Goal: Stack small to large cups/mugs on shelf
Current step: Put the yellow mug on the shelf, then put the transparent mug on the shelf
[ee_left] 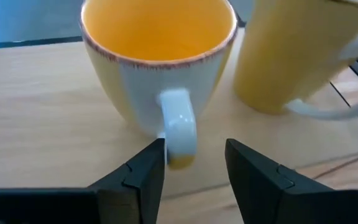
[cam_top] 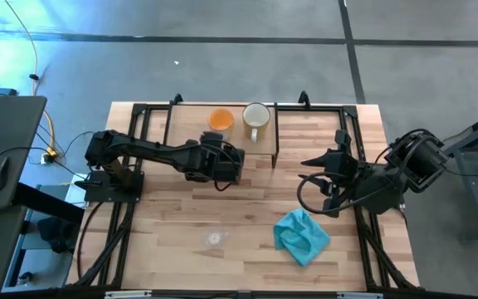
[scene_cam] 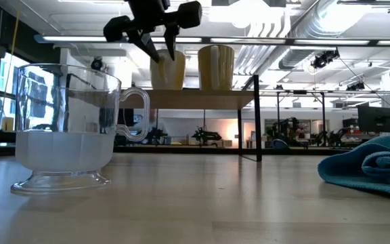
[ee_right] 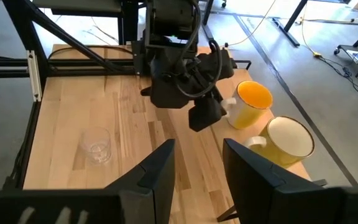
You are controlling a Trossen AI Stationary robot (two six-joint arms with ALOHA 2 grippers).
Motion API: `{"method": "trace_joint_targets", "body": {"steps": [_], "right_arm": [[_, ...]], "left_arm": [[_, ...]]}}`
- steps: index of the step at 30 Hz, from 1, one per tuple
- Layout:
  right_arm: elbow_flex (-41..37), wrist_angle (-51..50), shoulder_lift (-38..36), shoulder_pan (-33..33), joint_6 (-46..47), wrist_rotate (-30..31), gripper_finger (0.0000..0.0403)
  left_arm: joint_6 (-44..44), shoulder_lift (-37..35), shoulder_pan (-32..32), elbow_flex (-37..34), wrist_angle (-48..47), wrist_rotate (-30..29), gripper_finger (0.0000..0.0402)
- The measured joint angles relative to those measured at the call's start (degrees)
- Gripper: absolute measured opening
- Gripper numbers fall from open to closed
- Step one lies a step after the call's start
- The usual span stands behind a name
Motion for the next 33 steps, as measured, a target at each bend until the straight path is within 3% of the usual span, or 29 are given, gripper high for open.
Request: {"method": "trace_joint_targets", "body": {"steps": [17,33], "right_arm": [[0.00,-0.06,0.00,0.00,-0.24,-0.92,0.0126],[0.00,-0.13,0.00,-0.02,-1.53,-1.82,0.0126]], "left_arm": [[-1.20,0.00,-3.12,0.00,-4.16,0.13,0.0158],[-4.51,0.00,-18.29,0.08,-6.07,-0.14,0.0158]]}}
